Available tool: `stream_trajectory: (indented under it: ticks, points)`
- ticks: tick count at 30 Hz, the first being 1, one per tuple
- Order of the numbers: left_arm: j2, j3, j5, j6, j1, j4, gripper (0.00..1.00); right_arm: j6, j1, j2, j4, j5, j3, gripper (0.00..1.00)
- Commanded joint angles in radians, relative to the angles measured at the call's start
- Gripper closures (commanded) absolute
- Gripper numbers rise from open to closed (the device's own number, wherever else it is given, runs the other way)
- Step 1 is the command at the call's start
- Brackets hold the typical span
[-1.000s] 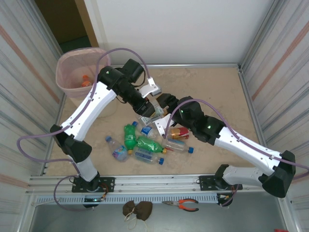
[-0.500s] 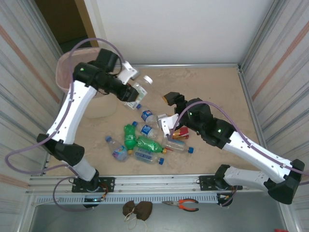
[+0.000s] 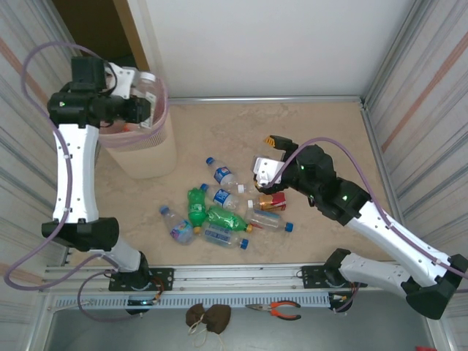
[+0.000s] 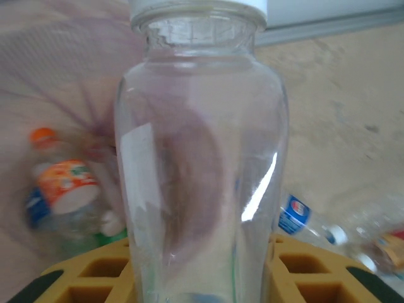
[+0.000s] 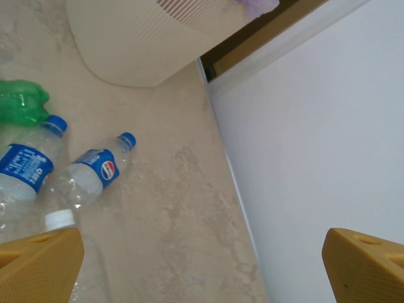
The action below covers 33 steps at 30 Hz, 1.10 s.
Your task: Put the plastic bottles in the bin
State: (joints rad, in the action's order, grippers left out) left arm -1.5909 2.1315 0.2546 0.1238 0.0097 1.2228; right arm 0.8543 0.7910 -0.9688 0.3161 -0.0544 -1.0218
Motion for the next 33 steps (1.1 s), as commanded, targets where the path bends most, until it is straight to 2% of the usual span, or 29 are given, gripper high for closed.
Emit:
stream_trajectory:
  ticks: [1,7,13,23,28,33]
  points:
    - [-0.047,0.075,-0.118,-0.022,0.042,-0.018,0.67,-0.088,-0.012,-0.008,0.026,0.029,-0.029,0.04]
    - [-0.162,0.168,-0.293,-0.005,0.074,-0.018,0.66,-0.100,-0.011,-0.015,0.042,0.039,-0.026,0.04]
    - [-0.280,0.233,-0.391,0.020,0.103,0.037,0.66,-0.120,-0.011,-0.031,0.045,0.057,-0.004,0.04]
    - [-0.354,0.102,-0.379,0.006,0.151,0.047,0.66,-0.129,-0.012,-0.031,0.031,0.076,0.029,0.04]
    - [-0.394,0.029,-0.295,-0.023,0.181,0.038,0.66,-0.126,-0.012,-0.034,0.016,0.083,0.043,0.04]
    - [-0.429,-0.034,-0.300,-0.030,0.186,0.019,0.65,-0.121,-0.010,-0.043,0.012,0.091,0.043,0.04]
